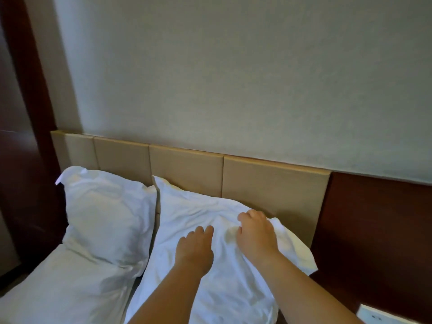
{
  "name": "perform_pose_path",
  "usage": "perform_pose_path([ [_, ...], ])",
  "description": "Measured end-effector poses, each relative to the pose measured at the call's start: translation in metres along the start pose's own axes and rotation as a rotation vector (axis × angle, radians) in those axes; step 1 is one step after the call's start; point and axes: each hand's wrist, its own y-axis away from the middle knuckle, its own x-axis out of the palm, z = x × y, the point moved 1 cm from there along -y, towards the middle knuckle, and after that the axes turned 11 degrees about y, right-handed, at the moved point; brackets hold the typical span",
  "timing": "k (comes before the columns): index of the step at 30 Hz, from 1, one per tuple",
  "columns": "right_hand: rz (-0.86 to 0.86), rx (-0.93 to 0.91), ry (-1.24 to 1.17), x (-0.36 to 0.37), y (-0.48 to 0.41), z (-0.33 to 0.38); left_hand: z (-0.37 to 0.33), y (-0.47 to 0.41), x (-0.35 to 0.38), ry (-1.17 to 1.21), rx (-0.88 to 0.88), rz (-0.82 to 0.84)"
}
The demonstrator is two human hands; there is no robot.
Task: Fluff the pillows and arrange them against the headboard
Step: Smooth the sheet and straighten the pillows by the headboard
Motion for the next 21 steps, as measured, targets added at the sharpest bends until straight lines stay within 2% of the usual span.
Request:
perform_pose_path([
  [3,-0.008,0.077,0.103,0.004,-0.019,-0.038,-0.030,-0.042,0.008,0.018,0.058,-0.030],
  [8,0.192,0.241,0.194,0.013,-0.025,-0.084,-0.087,-0.093,0.038,0.011,0.205,0.008],
  [12,0.312,0.199,0.206,0.018,-0.022,-0.100,-0.109,-0.109,0.046,-0.059,0.144,0.125],
  [15,0.235,0.207,0.191,0.011,-0.028,-0.108,-0.116,-0.113,0.033,-0.028,0.148,0.029],
  [18,0.112,0.236,0.292,-0.002,-0.039,-0.113,-0.128,-0.117,0.012,0.055,0.219,-0.090],
  [21,0.065,0.262,0.320,-0.011,-0.044,-0.108,-0.130,-0.112,0.002,0.175,0.219,-0.053],
])
